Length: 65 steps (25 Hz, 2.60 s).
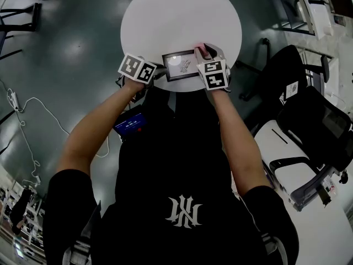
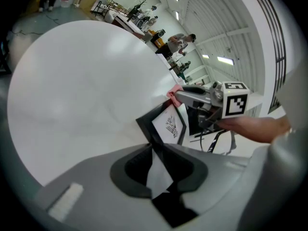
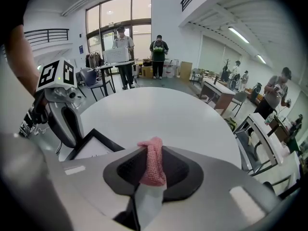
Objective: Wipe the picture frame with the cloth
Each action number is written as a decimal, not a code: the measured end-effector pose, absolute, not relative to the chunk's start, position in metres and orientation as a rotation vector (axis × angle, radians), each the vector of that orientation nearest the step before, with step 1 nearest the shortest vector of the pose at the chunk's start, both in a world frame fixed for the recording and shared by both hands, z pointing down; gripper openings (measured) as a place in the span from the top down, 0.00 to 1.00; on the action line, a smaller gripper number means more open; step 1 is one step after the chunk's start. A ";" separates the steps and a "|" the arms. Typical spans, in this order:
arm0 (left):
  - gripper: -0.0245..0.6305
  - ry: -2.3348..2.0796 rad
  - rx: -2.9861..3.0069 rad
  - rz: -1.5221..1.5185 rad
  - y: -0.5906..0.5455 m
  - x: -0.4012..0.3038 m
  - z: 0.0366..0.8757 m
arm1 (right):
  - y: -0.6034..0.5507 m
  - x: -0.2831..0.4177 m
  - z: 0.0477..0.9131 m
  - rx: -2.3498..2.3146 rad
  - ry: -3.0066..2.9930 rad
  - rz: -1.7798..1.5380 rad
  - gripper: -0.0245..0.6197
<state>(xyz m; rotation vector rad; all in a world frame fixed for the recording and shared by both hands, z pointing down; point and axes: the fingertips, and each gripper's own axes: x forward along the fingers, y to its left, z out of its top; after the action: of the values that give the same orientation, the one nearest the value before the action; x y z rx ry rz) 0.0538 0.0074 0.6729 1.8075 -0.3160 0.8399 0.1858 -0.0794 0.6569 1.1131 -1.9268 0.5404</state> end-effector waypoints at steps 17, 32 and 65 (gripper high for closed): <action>0.86 -0.302 1.810 0.837 0.010 0.057 0.671 | -0.061 0.073 0.622 0.850 -2.246 0.647 0.84; 0.86 -0.302 1.816 0.838 0.010 0.056 0.672 | -0.035 0.054 0.655 0.645 -2.193 0.467 0.84; 0.86 -0.305 1.810 0.828 0.009 0.055 0.672 | -0.036 0.125 0.662 0.687 -1.999 0.335 0.84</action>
<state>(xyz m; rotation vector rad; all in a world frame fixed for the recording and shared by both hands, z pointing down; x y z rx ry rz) 0.0553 0.0094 0.6722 1.8097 -0.3048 0.8277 0.1247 -0.0359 0.6619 0.6873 -1.9986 0.3352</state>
